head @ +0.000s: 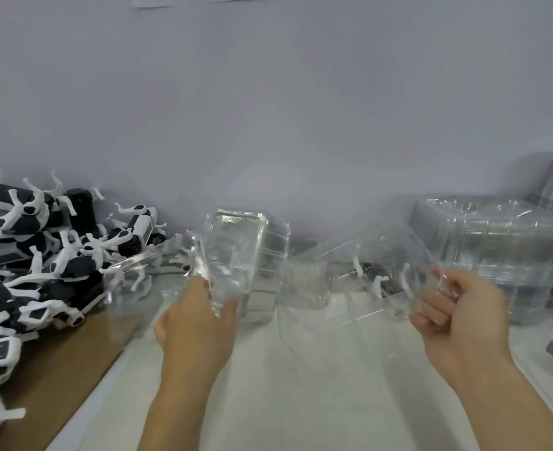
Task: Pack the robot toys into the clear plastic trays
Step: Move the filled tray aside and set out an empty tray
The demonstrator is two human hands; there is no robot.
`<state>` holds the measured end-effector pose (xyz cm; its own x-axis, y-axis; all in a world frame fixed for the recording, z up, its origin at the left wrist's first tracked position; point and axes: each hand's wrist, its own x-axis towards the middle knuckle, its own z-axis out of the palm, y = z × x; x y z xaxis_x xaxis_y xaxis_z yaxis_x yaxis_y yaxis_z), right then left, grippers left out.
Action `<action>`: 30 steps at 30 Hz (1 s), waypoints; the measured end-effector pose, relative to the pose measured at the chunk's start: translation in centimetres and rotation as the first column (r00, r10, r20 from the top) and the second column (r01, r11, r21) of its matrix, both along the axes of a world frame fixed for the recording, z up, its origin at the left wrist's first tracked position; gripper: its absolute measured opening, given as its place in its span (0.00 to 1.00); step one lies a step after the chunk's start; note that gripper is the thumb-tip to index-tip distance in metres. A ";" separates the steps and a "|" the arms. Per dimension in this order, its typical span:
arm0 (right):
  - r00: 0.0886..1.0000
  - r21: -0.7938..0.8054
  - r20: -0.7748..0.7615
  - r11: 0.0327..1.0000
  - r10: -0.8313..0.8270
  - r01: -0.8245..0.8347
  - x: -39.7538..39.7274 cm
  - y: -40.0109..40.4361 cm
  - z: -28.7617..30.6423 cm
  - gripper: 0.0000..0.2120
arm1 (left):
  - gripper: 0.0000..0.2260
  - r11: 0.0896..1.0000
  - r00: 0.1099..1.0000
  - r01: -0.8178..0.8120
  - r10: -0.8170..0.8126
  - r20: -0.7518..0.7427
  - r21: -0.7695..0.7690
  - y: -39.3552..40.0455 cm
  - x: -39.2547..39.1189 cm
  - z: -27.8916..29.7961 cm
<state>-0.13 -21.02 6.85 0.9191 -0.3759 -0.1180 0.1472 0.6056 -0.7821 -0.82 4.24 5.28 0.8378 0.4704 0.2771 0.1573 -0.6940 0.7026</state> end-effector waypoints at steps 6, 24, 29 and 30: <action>0.996 0.127 0.078 0.991 0.036 -0.046 -0.3 0.1 -0.1 0.12 | 0.43 0.937 0.942 -0.328 0.315 0.116 0.117 -0.4 -0.7 0.3; 0.980 0.125 0.101 0.975 0.174 -0.186 0.1 0.9 -0.2 0.08 | 0.23 0.864 0.847 0.485 -0.425 0.320 -0.136 -4.6 -0.1 0.9; 0.980 -0.221 -0.108 0.957 0.167 -0.187 0.0 -0.1 0.0 0.12 | 0.21 0.884 0.882 0.449 -0.415 0.222 -0.131 -4.2 0.0 0.5; 0.979 -0.342 -0.162 0.923 0.125 -0.174 0.1 -0.3 0.1 0.14 | 0.20 0.892 0.889 0.437 -0.408 0.207 -0.115 -4.2 -0.1 0.5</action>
